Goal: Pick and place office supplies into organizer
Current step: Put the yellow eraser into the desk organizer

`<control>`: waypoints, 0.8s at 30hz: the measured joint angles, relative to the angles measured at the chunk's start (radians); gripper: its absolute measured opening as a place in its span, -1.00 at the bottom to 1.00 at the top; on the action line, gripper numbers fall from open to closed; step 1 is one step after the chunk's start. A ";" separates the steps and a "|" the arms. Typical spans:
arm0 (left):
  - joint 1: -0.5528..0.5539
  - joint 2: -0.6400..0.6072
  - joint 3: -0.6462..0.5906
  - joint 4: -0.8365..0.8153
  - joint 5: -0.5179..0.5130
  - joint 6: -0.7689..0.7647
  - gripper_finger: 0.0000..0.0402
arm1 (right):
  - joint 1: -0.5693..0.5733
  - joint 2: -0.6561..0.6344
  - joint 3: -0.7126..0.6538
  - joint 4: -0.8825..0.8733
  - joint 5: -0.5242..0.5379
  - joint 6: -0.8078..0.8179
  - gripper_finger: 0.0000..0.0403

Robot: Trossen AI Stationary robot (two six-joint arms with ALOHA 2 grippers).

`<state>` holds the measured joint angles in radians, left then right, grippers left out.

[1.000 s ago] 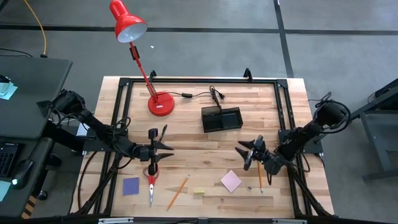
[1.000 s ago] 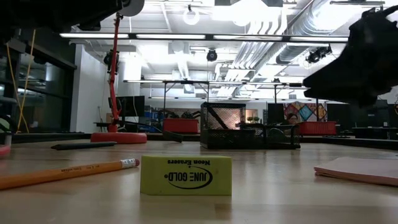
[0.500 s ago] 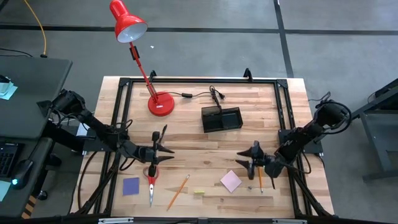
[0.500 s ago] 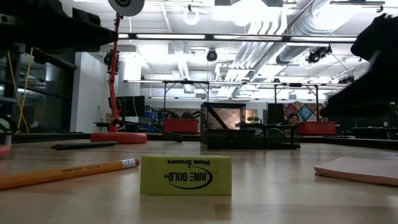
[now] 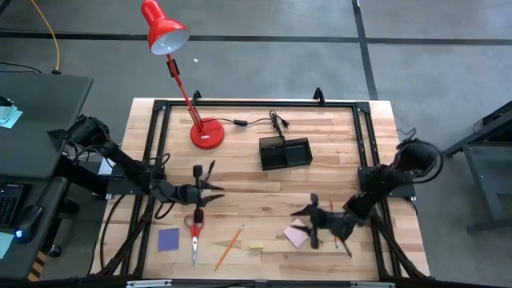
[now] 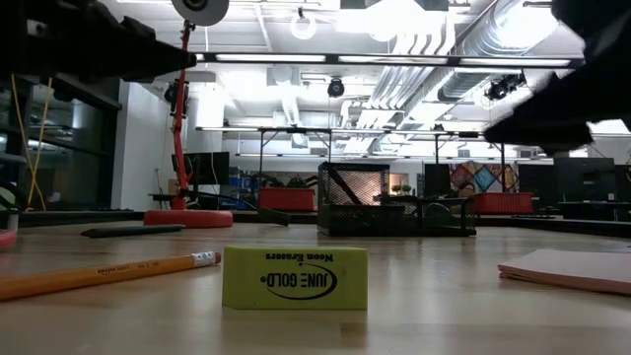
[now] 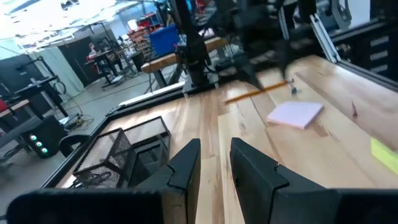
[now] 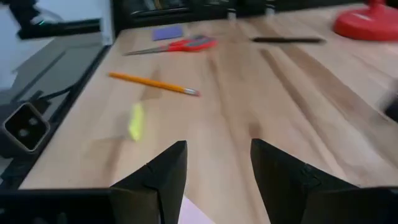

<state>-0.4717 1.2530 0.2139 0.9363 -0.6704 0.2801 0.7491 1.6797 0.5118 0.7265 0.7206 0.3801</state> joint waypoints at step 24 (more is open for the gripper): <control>0.000 0.000 0.000 0.041 -0.006 0.082 -0.61 | -0.117 0.377 0.320 0.237 -0.366 -0.136 -0.14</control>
<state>-0.4717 1.2526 0.2138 0.9775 -0.6761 0.3626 0.6323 2.0568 0.8320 0.9638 0.3542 0.2442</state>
